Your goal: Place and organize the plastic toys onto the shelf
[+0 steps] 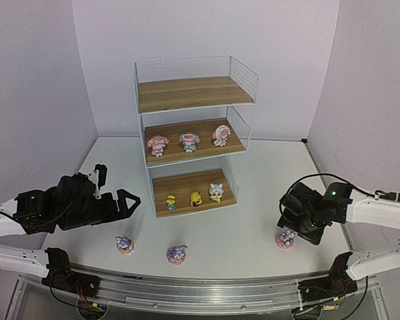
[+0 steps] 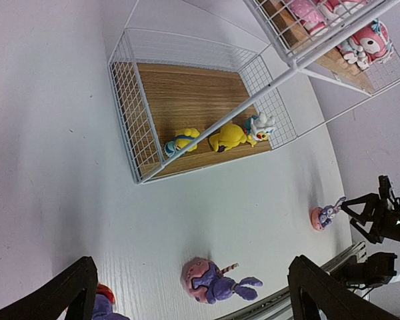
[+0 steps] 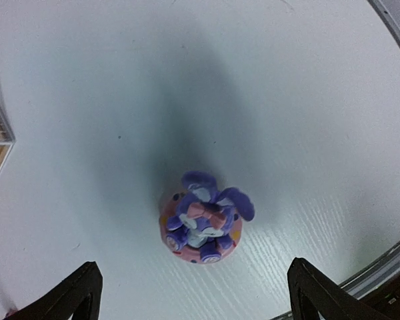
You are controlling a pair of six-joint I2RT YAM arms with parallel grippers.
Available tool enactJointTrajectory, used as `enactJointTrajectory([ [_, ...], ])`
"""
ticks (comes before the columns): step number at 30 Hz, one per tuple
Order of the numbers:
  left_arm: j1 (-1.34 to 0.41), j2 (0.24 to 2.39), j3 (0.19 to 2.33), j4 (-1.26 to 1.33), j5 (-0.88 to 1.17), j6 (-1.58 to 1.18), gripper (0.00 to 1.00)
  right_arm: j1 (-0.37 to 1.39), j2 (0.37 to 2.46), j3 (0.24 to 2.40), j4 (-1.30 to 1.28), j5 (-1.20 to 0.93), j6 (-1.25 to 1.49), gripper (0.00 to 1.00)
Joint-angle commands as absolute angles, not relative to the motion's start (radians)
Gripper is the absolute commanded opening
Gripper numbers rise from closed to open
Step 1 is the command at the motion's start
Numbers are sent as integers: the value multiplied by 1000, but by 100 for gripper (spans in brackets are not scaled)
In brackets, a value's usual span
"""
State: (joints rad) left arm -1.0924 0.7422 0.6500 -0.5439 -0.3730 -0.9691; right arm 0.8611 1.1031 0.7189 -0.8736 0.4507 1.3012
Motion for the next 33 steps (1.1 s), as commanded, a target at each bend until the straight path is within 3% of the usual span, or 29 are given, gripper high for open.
enactJointTrajectory([
  [1, -1095, 747, 636, -488, -359, -974, 100, 846, 1173, 737, -910, 566, 1452, 92],
  [8, -1096, 745, 634, -487, -360, -976, 100, 844, 1253, 730, -881, 680, 1559, 87],
  [17, -1095, 759, 633, -472, -361, -973, 100, 843, 1387, 734, -752, 633, 1505, 79],
  [20, -1095, 763, 634, -464, -358, -977, 100, 845, 1429, 733, -729, 635, 1509, 67],
  [27, -1095, 756, 635, -473, -362, -988, 100, 844, 1418, 683, -689, 635, 1501, 29],
  [33, -1095, 742, 644, -471, -362, -972, 100, 844, 1359, 671, -672, 646, 1401, 15],
])
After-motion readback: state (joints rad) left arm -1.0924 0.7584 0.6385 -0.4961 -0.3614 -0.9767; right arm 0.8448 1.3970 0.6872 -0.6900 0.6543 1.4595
